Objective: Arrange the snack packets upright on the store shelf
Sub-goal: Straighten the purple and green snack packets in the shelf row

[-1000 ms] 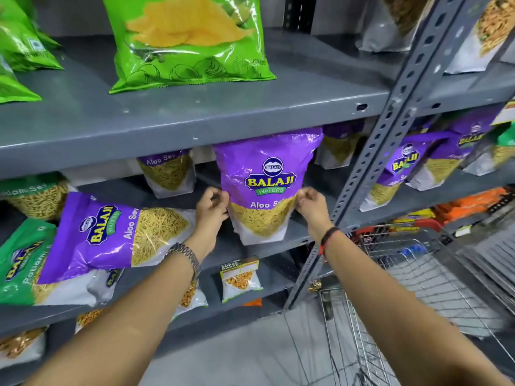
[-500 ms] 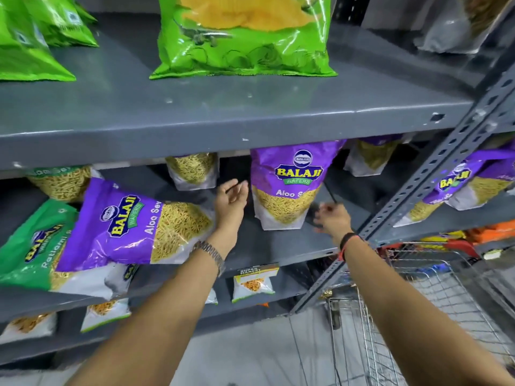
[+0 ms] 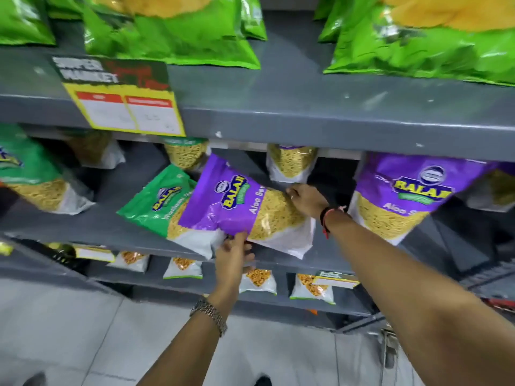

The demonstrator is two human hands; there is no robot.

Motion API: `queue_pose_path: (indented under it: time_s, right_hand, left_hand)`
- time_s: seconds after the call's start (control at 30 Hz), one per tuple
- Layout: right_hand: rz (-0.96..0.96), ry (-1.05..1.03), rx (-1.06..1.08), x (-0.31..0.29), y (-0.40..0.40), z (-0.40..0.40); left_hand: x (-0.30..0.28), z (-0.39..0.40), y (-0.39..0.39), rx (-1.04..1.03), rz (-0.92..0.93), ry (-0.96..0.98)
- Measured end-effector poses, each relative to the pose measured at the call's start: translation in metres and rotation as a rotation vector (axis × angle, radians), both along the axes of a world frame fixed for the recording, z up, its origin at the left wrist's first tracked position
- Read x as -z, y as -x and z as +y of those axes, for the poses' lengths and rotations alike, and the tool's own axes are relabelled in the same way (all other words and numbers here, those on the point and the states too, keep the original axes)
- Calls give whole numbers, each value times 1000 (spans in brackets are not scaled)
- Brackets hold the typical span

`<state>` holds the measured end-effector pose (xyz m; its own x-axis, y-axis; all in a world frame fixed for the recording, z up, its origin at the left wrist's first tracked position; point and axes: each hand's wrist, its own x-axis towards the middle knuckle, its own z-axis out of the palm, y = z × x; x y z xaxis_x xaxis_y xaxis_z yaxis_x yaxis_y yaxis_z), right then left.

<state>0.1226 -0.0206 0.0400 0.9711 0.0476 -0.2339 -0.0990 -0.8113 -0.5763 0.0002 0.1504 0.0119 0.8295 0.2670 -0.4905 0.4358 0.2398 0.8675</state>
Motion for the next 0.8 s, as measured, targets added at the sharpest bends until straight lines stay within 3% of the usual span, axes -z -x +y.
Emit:
queue_pose_path:
  time_s: [0.13, 0.23, 0.43, 0.6, 0.8]
  right_hand:
    - [176, -9, -32, -4, -30, 28]
    - [271, -228, 152, 2, -40, 24]
    - [396, -618, 371, 12, 12, -10]
    - [306, -850, 584, 38, 82, -44]
    - [241, -1073, 647, 32, 173, -69]
  left_hand:
    - [5, 8, -5, 99, -53, -32]
    - [13, 13, -6, 22, -187, -20]
    - [23, 14, 0, 19, -233, 121]
    - [17, 12, 17, 101, -268, 95]
    - [-19, -6, 22, 330, -342, -5]
